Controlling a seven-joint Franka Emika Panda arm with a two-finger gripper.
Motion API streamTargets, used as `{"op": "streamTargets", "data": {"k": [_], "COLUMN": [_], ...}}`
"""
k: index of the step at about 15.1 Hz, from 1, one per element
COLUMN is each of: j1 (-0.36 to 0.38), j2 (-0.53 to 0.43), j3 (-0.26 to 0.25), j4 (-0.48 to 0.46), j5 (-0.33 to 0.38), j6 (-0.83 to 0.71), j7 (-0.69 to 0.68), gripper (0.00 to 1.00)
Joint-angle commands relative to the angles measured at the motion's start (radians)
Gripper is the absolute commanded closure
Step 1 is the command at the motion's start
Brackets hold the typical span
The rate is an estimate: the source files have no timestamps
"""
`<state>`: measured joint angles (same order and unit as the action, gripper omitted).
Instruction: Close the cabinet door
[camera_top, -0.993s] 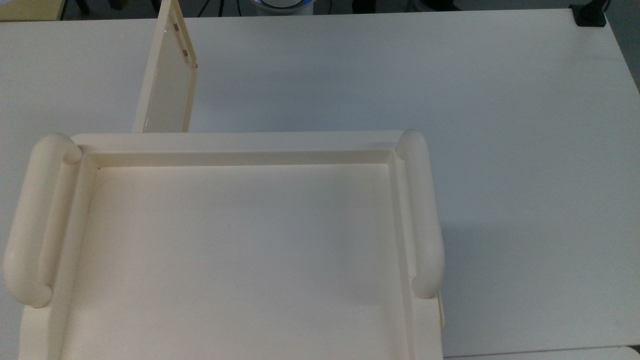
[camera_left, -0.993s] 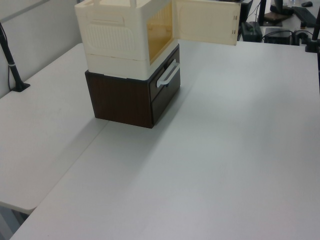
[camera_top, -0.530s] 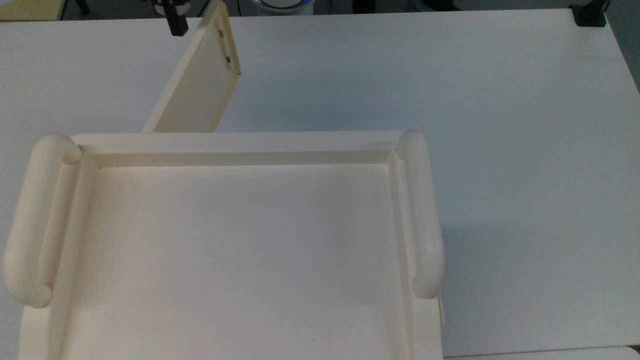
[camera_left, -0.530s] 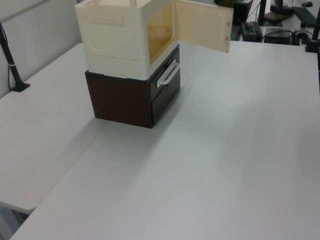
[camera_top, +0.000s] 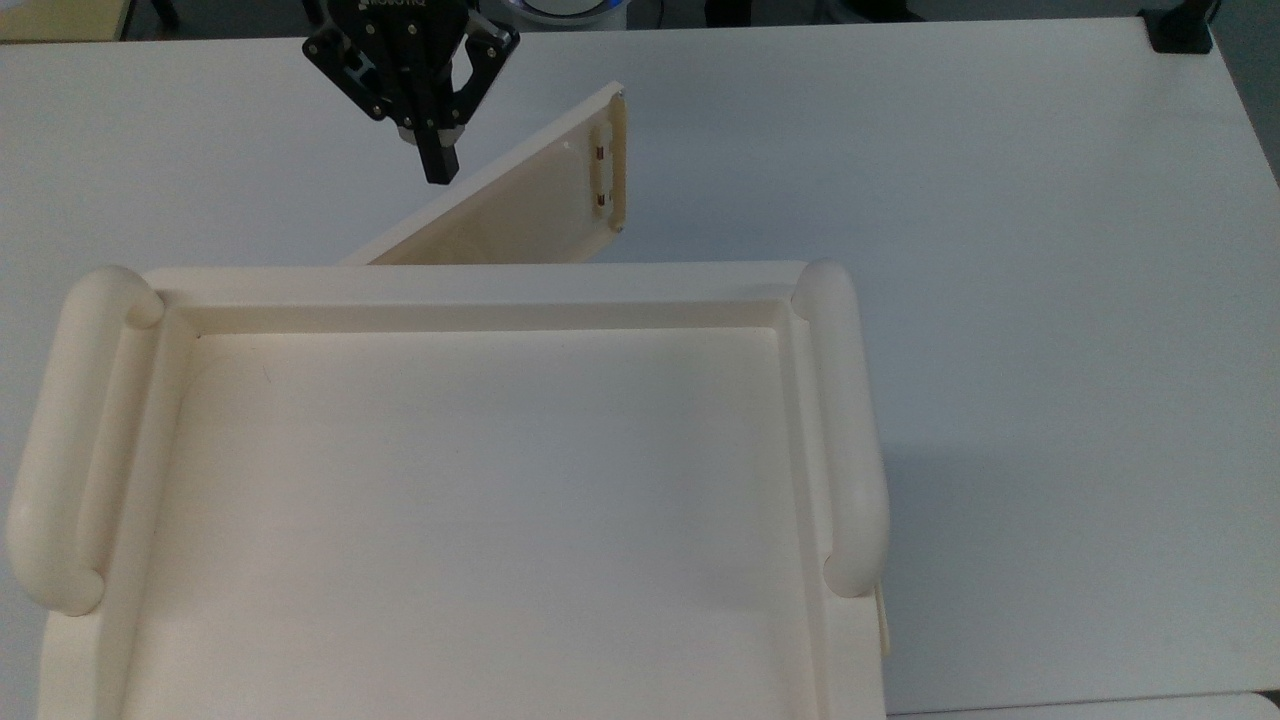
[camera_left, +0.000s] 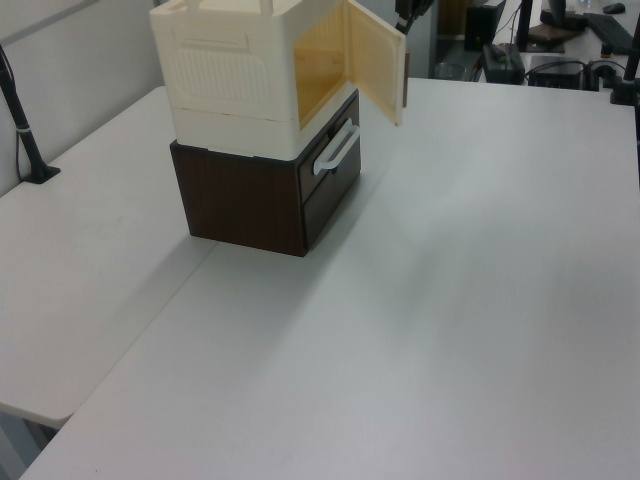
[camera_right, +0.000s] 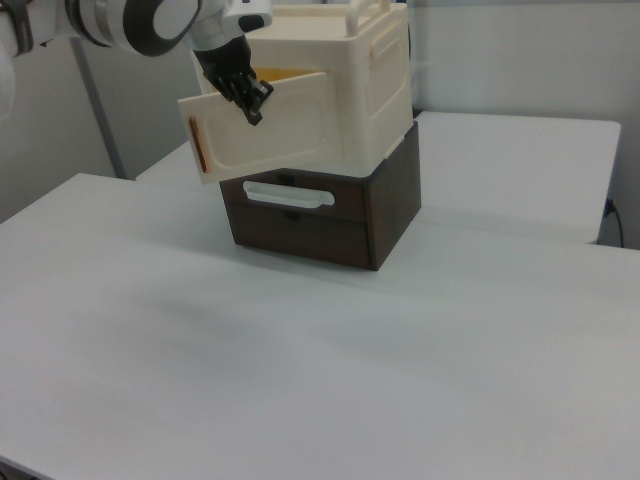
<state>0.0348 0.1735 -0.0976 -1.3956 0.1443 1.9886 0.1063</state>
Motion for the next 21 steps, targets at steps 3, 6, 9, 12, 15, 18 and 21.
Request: {"op": "streamTargets", "data": {"k": [3,6,9,12,15,18,21], "j1": [0.042,0.042,0.042,0.042,0.042,0.043,0.040], "j2": [0.060,0.070,0.070,0.070,0.070,0.055,0.035], "j3": [-0.004,-0.004,-0.004,-0.004,-0.004,-0.004,-0.005], "j4": [-0.008,-0.013,-0.014,-0.026,-0.036,-0.075,-0.085], "j5": [0.001,0.004,0.006,0.003,-0.002,-0.003,-0.012], "j6": [0.247,0.364,0.380,0.378,0.375,0.316,0.141], "j7": [0.026,0.024,0.015,0.012,0.007,-0.036,-0.077], "gripper": [1.00,1.00,1.00,1.00,1.00,1.00,1.00]}}
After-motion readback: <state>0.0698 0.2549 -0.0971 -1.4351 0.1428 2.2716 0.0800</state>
